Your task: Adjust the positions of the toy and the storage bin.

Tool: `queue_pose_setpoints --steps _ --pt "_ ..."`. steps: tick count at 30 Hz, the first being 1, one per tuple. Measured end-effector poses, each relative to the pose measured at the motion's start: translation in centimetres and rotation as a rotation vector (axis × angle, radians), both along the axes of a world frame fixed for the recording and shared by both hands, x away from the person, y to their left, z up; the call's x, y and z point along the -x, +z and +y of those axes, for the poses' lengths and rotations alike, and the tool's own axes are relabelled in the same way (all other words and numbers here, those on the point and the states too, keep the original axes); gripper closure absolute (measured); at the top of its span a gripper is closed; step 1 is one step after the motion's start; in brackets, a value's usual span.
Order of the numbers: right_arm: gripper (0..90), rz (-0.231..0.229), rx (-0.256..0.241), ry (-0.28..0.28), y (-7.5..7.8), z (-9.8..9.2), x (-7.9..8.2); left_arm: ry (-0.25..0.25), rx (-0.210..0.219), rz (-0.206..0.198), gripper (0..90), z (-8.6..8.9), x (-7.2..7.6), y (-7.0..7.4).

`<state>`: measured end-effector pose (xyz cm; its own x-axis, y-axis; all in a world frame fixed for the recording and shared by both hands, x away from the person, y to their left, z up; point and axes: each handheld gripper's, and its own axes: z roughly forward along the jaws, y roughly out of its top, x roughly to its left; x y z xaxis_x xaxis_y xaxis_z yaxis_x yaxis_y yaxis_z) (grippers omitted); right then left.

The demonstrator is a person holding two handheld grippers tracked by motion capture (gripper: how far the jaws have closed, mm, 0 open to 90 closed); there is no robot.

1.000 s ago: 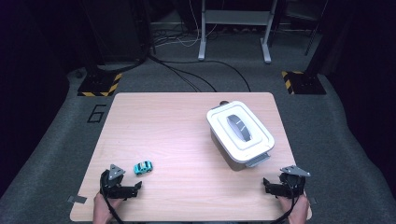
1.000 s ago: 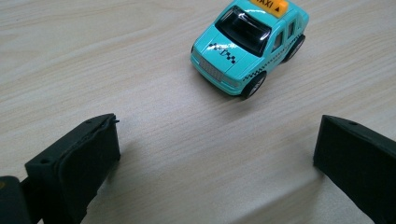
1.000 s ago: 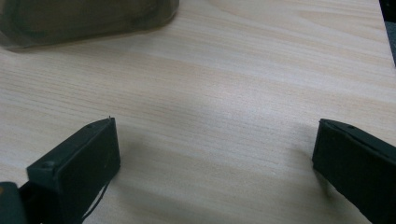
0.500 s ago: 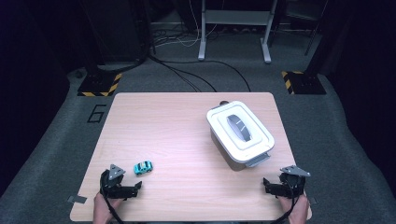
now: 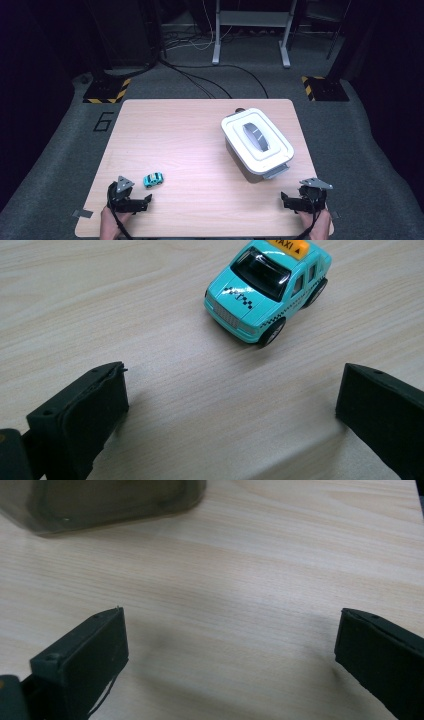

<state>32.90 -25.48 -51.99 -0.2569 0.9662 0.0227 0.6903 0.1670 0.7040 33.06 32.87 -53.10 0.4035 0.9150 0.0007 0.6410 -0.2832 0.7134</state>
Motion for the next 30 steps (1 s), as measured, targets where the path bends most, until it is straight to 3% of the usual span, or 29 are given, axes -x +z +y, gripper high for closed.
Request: queue_pose_setpoints --steps 7,20,30 --pt "0.0 -0.005 0.003 0.018 1.6 0.6 0.5 0.002 0.002 -0.002 0.0 0.0 0.0 0.0" --pt "0.4 -0.054 0.011 0.082 6.6 1.6 1.1 -0.009 -0.007 0.004 0.0 0.1 0.0 0.0" --pt "0.4 -0.057 0.014 0.115 8.9 2.0 1.4 -0.006 -0.003 0.002 0.0 0.0 0.0 0.0"
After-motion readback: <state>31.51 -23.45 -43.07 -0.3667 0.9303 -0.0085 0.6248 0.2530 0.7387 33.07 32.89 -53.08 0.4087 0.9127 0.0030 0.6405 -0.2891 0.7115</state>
